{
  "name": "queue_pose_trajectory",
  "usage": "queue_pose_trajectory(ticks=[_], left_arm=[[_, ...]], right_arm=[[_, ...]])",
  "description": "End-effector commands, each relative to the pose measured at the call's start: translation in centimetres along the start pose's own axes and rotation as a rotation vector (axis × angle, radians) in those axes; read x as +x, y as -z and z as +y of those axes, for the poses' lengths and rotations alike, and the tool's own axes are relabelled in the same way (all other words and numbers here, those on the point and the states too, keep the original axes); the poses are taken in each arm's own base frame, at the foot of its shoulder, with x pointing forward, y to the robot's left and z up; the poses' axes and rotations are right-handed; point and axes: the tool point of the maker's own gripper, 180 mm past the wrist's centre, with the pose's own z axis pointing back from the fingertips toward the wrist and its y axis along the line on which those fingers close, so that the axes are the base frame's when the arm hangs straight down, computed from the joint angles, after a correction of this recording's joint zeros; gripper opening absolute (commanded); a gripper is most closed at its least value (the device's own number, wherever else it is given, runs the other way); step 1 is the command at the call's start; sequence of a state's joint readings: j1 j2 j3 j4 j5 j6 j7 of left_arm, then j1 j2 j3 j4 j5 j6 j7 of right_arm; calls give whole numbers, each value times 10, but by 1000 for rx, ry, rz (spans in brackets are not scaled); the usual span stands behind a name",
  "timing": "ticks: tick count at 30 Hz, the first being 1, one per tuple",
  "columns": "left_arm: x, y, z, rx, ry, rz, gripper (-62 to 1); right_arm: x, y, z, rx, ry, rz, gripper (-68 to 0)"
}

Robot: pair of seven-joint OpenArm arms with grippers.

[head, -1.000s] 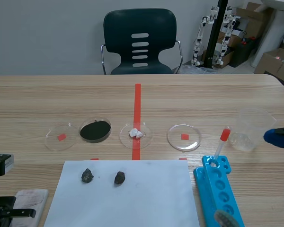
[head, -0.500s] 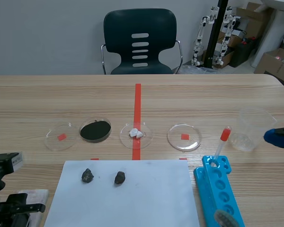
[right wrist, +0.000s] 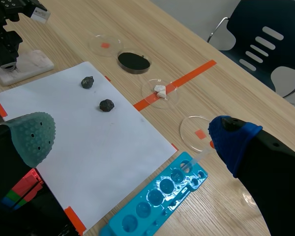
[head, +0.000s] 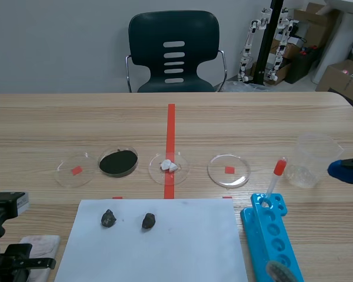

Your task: Rub the mineral on the streak plate below the first streak

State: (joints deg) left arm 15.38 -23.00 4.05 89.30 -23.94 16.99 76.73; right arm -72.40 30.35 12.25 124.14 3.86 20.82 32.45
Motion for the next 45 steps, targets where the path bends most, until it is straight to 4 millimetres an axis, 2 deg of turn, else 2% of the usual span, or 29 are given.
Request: queue_pose_trajectory(ticks=[1,6,12,24,26,29,45], left_arm=[[-10,3,14,65,-11,32,-524],[-4,-5,23,126,-10,4,-523],[-3,-6,19,111,-12,3,-524],[-1,-6,-52,-219,5,-36,-524],[0,-6,-57,-239,3,-44,-524],[1,-6,-55,-225,8,-48,-524],[-3,-2,-3,52,-13,-24,-524]], right_arm=[[6,1,-1,5,-1,-24,4],[6,1,-1,5,-1,-24,4],[6,1,-1,5,-1,-24,4],[6,1,-1,5,-1,-24,4],[6,1,-1,5,-1,-24,4],[6,1,-1,5,-1,-24,4],[6,1,-1,5,-1,-24,4]])
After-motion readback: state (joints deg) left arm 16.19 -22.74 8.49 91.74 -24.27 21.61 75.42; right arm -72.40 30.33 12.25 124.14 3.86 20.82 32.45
